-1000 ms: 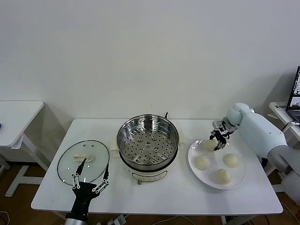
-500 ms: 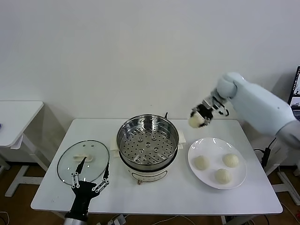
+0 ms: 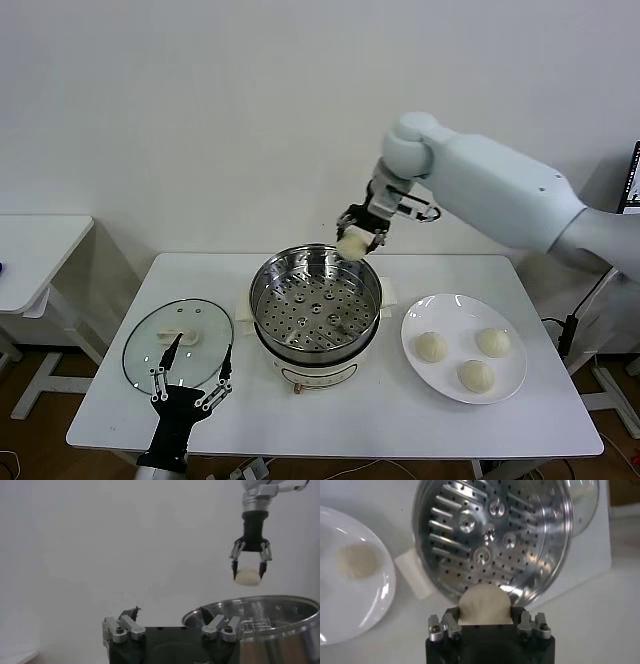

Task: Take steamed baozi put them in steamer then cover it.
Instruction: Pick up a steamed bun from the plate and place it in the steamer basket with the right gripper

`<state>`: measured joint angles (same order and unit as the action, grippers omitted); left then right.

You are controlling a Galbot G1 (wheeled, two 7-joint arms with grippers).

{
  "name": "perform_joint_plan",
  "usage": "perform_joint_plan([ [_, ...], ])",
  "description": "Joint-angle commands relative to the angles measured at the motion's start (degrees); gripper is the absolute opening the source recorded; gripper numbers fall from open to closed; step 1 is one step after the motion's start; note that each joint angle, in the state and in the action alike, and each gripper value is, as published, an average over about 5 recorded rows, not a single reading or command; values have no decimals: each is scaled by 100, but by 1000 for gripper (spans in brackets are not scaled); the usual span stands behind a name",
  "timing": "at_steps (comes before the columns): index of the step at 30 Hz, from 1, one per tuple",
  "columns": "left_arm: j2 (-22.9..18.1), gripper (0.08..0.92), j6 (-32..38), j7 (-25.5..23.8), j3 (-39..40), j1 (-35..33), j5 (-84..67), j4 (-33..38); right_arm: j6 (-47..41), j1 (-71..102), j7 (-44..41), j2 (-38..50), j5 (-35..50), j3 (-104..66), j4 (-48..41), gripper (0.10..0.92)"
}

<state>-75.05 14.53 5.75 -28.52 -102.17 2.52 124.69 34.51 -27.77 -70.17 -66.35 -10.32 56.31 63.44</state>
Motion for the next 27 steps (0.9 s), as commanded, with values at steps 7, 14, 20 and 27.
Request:
perform_joint_plan([
  [7, 2, 823, 14, 15, -49, -20, -61, 62, 565, 766, 168, -1142, -1136, -34, -871, 685],
  [14, 10, 823, 40, 34, -70, -21, -96, 58, 656, 1050, 245, -1389, -1526, -245, -1368, 687],
  [20, 4, 823, 62, 54, -70, -10, -113, 46, 666, 1140, 342, -1506, -1656, -315, -1572, 695],
  [27, -4, 823, 80, 70, -68, 5, -117, 41, 743, 1158, 463, -1572, -1766, -345, -1684, 787],
])
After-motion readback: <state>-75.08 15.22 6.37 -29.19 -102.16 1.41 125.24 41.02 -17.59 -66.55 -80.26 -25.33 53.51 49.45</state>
